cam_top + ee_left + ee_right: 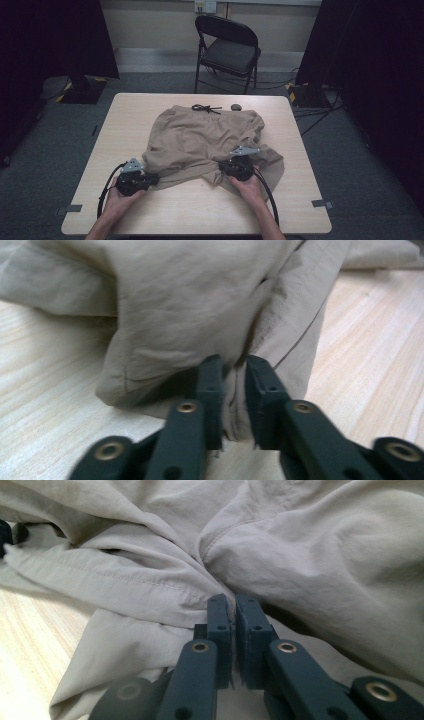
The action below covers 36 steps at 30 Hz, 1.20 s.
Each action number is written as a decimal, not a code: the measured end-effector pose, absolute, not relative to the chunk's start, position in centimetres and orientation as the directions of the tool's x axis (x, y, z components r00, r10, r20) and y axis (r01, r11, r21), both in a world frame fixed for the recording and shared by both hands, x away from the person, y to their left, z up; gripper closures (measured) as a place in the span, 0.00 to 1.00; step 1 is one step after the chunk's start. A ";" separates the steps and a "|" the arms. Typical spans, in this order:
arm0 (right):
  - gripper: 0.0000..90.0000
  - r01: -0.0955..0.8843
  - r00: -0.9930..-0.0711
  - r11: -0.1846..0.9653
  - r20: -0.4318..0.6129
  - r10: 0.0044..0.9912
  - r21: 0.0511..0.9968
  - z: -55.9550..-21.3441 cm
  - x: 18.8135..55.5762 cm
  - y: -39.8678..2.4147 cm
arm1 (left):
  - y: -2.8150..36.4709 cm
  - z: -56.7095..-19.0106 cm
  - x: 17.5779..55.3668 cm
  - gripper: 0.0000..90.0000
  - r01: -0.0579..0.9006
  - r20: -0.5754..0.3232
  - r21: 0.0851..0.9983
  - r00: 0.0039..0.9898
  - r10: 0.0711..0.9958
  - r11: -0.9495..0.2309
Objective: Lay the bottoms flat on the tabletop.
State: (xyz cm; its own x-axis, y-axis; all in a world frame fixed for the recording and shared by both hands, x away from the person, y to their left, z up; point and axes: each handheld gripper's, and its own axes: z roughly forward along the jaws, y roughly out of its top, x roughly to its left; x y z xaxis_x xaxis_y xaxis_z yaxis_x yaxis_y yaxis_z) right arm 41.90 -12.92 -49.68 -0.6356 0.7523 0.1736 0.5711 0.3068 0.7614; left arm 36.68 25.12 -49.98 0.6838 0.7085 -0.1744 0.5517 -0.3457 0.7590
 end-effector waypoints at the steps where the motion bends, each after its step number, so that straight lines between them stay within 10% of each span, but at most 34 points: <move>1: 0.96 0.571 -0.636 0.307 0.174 0.752 0.761 -49.7 41.9 -12.9 | 25.1 -50.0 36.7 0.93 0.552 -0.174 0.759 0.684 0.708 -0.346; 14: 0.96 0.513 -0.683 0.312 0.160 0.712 0.800 -47.0 39.5 -12.8 | 27.1 -48.6 36.1 0.98 0.583 -0.319 0.789 0.659 0.682 -0.195; 36: 0.96 0.382 -0.865 0.392 0.174 0.471 0.837 -43.0 28.5 -8.3 | 31.7 -44.1 28.1 0.98 0.470 -0.289 0.873 0.716 0.636 -0.132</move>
